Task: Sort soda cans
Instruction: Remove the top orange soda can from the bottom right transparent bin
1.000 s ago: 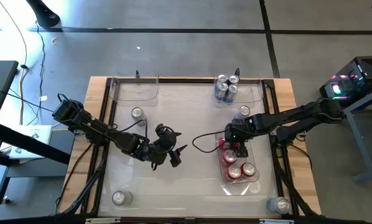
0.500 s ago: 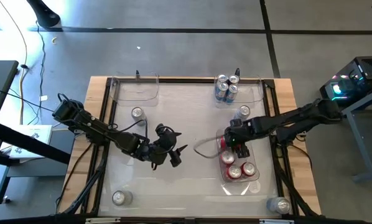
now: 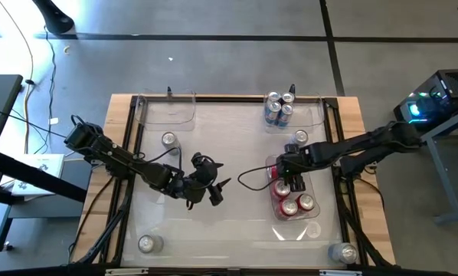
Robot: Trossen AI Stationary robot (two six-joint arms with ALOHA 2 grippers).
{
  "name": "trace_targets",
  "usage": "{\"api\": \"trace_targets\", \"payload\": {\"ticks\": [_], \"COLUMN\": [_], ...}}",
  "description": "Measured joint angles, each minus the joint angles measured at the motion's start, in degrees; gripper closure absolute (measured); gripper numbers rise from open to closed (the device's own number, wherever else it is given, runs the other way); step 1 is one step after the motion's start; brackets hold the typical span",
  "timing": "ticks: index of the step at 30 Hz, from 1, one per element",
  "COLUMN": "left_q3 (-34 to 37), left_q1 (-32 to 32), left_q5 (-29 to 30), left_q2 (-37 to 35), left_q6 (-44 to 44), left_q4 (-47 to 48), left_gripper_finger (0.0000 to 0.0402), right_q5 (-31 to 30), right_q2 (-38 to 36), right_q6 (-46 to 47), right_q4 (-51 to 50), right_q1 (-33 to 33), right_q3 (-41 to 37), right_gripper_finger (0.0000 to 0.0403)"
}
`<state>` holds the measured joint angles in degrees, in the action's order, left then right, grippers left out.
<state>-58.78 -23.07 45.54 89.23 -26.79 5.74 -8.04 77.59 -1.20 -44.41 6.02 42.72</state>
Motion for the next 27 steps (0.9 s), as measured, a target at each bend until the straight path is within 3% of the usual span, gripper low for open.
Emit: {"api": "trace_targets", "payload": {"ticks": [12, 17, 21, 27], "left_q3": [0.0, 0.0, 0.0, 0.0], "left_q1": [0.0, 0.0, 0.1, 0.1], "left_q5": [0.0, 0.0, 0.0, 0.0], "left_q2": [0.0, 0.0, 0.0, 0.0], "left_q6": [0.0, 0.0, 0.0, 0.0], "left_q4": [0.0, 0.0, 0.0, 0.0], "left_gripper_finger": [0.0133, 0.0133, 0.0133, 0.0133], "right_q5": [0.6, 0.6, 0.1, -3.3], "right_q2": [-11.3, -12.2, -12.1, -11.7], "right_q6": [5.4, 6.0, 5.1, 2.9], "right_q4": [-3.6, -4.2, -4.1, -4.3], "right_q1": [0.0, 0.0, -0.1, -0.2], "right_q3": [1.2, 1.2, 1.2, 1.3], "right_gripper_finger": [0.0253, 0.0292, 0.0268, 0.0154]}}
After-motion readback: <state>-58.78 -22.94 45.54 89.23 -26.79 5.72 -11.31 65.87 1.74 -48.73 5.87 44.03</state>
